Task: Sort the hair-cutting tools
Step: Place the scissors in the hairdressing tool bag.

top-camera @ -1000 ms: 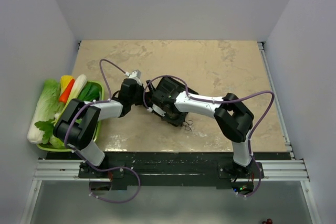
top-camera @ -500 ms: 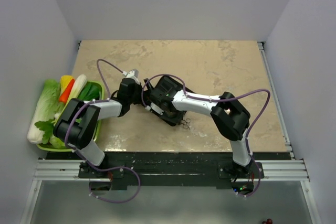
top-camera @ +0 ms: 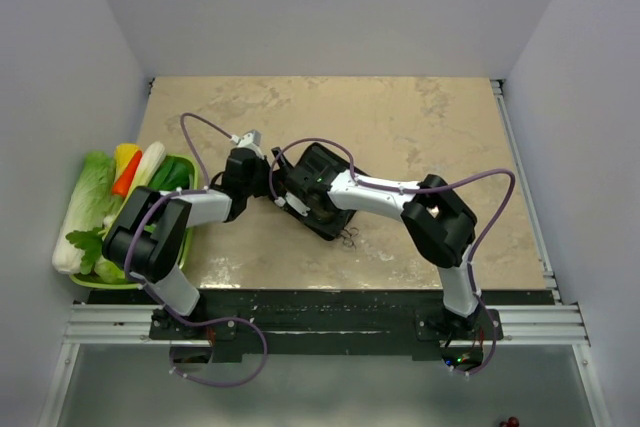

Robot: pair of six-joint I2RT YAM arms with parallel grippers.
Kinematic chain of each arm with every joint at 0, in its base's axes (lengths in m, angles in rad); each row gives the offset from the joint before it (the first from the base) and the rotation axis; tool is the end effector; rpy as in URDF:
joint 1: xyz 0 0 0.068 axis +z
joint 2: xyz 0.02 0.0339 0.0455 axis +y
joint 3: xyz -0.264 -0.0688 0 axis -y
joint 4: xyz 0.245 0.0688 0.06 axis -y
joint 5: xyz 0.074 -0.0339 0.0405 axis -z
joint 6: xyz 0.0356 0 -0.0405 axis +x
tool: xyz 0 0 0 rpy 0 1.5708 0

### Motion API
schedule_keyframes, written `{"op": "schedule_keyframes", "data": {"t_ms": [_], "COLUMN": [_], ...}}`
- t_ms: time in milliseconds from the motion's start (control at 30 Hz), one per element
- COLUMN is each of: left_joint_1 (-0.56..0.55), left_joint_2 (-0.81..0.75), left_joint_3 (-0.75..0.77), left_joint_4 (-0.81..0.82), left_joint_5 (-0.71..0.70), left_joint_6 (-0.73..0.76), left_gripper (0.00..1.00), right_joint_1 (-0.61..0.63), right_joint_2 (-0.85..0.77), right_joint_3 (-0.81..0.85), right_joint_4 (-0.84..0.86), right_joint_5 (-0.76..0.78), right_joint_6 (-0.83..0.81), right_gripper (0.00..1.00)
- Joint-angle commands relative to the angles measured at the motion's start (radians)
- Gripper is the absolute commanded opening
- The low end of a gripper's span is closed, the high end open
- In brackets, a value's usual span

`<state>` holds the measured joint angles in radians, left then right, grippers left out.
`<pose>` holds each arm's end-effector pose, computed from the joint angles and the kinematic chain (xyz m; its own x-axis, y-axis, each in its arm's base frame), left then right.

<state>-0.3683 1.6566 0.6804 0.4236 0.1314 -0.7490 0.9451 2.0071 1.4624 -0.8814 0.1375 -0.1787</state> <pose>0.2993 -0.1205 0.1498 -0.6725 -0.4640 -0.5765 0.0042 0.7766 -0.6299 0.2312 0.3116 0.1690 -0.4297 -0.8953 -0.1178 -0.8817 0.4441 -0.1591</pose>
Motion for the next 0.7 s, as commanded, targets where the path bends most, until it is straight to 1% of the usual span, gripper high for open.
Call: {"op": "schedule_keyframes", "data": {"t_ms": [0,233,400,500,667], "left_joint_1": [-0.012,-0.008,0.023,0.054,0.075], "left_joint_2": [0.042,0.062,0.022,-0.026,-0.052], "left_joint_3": [-0.03,-0.016,0.037,0.05,0.099], "left_joint_4": [-0.059,-0.039,-0.086,-0.098,-0.167], "left_joint_5": [-0.009,0.028,0.01,-0.022,-0.125], "left_joint_6": [0.054,0.023,0.016,0.011,0.052], "left_gripper": [1.0,1.0,1.0,1.0,1.0], "right_joint_1": [0.015,0.035,0.037,0.037,0.037], "right_joint_2": [-0.103,-0.117,-0.125,-0.13,-0.134], "right_joint_3": [0.087,0.023,-0.008,-0.016,-0.027], "right_joint_4": [0.222,0.236,0.249,0.251,0.257], "right_joint_5": [-0.032,-0.01,-0.016,-0.018,-0.022], "right_joint_6": [-0.007,-0.015,-0.021,-0.024,-0.033], "right_gripper": [0.25,0.25,0.25,0.25,0.25]}}
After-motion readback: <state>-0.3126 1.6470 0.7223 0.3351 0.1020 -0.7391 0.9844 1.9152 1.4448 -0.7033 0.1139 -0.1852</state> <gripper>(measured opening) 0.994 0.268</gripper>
